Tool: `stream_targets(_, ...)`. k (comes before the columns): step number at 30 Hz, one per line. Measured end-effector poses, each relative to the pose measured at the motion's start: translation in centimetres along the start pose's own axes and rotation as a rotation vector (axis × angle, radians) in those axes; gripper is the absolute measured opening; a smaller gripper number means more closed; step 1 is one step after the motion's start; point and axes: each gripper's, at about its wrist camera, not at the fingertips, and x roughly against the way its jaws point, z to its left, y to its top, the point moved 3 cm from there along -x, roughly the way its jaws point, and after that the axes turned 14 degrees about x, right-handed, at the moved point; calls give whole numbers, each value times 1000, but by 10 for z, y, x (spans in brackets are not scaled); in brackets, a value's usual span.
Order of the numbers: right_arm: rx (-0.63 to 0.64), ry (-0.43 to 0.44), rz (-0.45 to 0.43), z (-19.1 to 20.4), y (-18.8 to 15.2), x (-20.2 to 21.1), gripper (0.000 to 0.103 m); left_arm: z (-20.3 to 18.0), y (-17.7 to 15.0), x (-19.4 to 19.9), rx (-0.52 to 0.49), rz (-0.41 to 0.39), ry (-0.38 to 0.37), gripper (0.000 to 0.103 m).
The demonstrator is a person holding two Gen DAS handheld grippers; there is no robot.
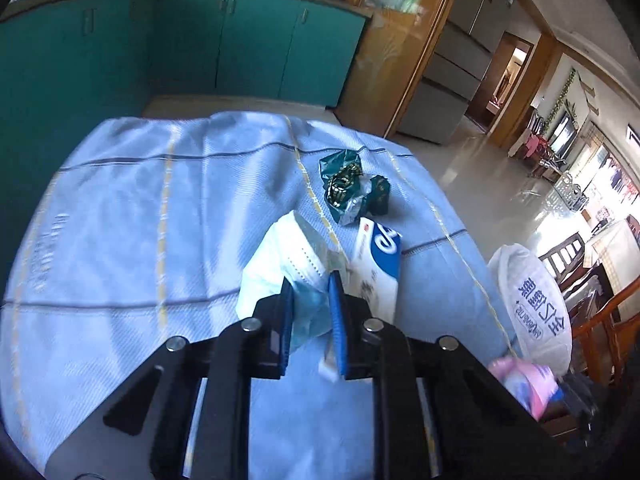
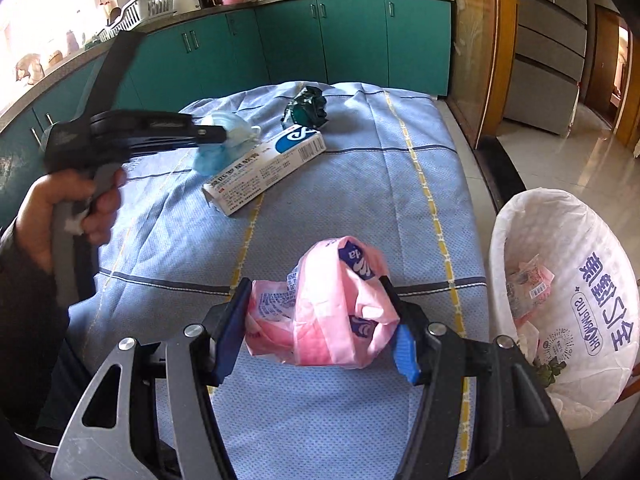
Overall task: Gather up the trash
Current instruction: 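Grasp the blue face mask with the left gripper while the right gripper holds the pink wrapper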
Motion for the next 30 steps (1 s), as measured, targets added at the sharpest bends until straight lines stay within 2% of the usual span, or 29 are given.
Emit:
stream_targets(6,19,-7,-1,8,4,0,61,-11,-34,61,-85,-92,58,18)
stream_targets(9,24,-10,2,12,5,0,61,-16,-49,77,-110,-106,45,20)
stream_targets(18,69,-20,6,32,9,1,62,-6,-73,82,-124,-75,52,27)
stream_targets(20,71,-35,3,33,10,1,63,-2,-76,80,-115,-64,44,36)
stream_targets(22,68,-56,8,33,10,-1,65,3,-78,80,-104,-63,43,50)
stream_targets(24,61,-75,13,31,10,-1,67,11,-79,80,-87,-57,40,58)
stream_targets(30,41,-109,28,23,7,-3,77,37,-79,75,-23,-27,39,69)
